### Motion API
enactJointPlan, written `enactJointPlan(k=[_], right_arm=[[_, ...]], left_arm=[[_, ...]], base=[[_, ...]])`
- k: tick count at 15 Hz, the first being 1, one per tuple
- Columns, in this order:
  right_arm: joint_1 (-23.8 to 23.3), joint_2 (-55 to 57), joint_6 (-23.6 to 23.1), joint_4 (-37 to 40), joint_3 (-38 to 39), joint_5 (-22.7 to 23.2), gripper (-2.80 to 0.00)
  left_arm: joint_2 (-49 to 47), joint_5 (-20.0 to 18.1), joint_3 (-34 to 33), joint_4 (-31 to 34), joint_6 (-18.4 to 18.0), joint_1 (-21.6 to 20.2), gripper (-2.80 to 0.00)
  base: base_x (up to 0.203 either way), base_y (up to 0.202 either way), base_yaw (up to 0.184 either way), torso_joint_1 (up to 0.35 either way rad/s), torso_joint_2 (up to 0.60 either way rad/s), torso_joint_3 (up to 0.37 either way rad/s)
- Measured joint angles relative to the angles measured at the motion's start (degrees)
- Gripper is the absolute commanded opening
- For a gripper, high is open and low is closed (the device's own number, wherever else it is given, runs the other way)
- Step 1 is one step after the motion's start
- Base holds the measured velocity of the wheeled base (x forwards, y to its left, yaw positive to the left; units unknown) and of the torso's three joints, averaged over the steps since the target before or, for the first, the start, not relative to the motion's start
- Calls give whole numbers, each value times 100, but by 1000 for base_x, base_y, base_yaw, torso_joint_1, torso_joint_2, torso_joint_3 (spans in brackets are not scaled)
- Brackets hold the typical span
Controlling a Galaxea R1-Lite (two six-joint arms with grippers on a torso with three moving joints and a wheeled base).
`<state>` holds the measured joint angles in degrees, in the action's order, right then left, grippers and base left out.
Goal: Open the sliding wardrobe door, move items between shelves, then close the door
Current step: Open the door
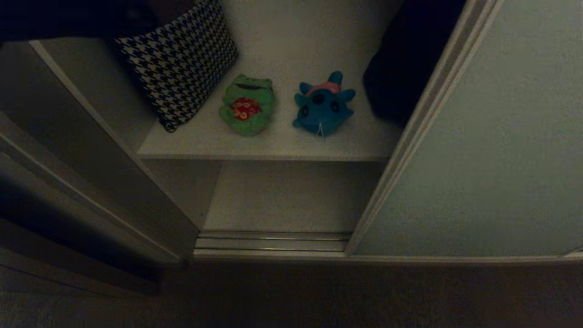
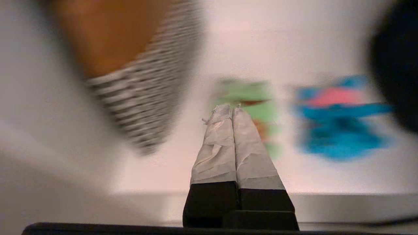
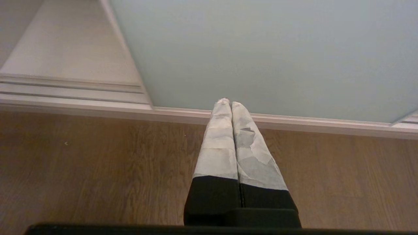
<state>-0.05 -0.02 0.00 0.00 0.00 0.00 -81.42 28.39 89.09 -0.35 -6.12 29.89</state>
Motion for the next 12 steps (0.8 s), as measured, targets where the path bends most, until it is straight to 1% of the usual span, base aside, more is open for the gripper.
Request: enactJointPlan(k=[1, 4, 6, 8, 10, 12], right_arm=[[2, 0, 2, 0, 0, 0, -280], [5, 0, 0, 0, 0, 0, -280], [5, 0, 0, 0, 0, -1, -280], [5, 0, 0, 2, 0, 0, -280], [0, 0, 0, 0, 0, 0, -280], [0, 0, 0, 0, 0, 0, -280]], left_arm=[[238, -159, -281, 5, 15, -343, -280], [1130, -820, -1250, 88, 23, -1405, -280], [1878, -1397, -1960, 227, 37, -2184, -280], [2752, -1988, -2734, 455, 69, -2849, -280], [3725, -2439, -3714, 670, 117, -3209, -280], [4771, -2819, -4817, 882, 141, -3415, -280]], base=[[0, 0, 0, 0, 0, 0], [0, 0, 0, 0, 0, 0], [0, 0, 0, 0, 0, 0], [0, 0, 0, 0, 0, 0], [0, 0, 0, 0, 0, 0], [0, 0, 0, 0, 0, 0]])
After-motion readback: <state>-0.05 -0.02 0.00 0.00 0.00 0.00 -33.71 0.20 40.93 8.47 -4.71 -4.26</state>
